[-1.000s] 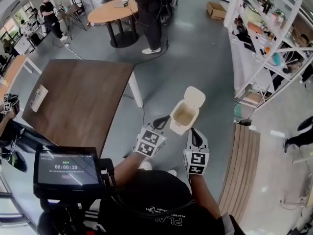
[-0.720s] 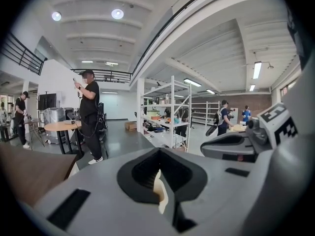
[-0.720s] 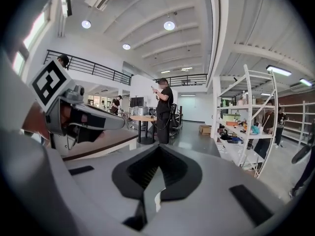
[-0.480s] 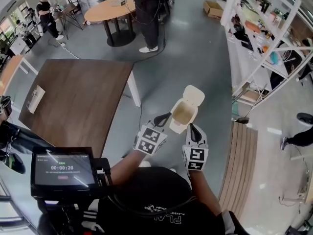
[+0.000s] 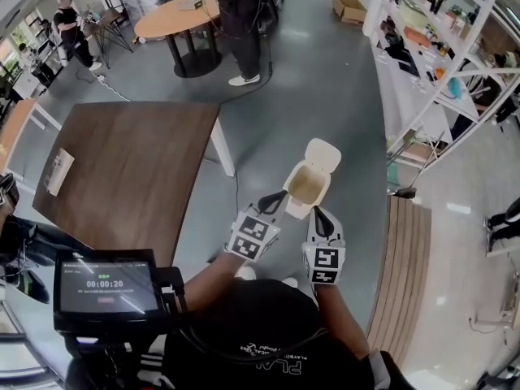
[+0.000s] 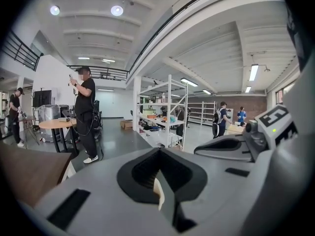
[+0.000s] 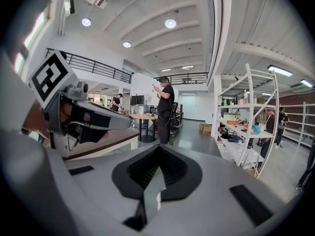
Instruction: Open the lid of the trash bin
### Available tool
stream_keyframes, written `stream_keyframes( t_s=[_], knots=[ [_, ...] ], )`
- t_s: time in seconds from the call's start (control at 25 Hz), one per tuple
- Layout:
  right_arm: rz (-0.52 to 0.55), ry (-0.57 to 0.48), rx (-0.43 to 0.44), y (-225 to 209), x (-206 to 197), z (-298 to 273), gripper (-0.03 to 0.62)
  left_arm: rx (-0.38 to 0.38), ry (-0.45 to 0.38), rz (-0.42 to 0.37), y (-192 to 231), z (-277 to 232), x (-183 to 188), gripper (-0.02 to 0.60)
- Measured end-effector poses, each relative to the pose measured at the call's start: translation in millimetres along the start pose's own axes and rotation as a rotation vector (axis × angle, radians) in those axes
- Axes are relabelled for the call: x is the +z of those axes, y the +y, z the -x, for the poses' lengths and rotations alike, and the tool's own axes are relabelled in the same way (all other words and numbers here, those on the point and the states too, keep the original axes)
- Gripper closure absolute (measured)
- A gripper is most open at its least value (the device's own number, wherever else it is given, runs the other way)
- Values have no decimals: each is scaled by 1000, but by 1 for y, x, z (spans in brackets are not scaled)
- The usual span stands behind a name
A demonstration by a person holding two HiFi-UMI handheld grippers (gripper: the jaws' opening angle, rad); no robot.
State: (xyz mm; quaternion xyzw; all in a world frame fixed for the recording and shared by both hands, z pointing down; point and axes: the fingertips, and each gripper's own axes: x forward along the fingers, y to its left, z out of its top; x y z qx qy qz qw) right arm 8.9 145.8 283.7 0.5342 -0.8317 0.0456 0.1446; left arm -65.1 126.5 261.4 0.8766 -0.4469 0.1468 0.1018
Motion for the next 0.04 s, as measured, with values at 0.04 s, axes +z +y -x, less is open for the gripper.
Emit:
stream_keyframes(
  t_s=[0.04],
  knots=[
    [1, 4, 0, 2, 2, -2, 595, -2, 2, 0, 3, 2, 1, 581]
  ],
)
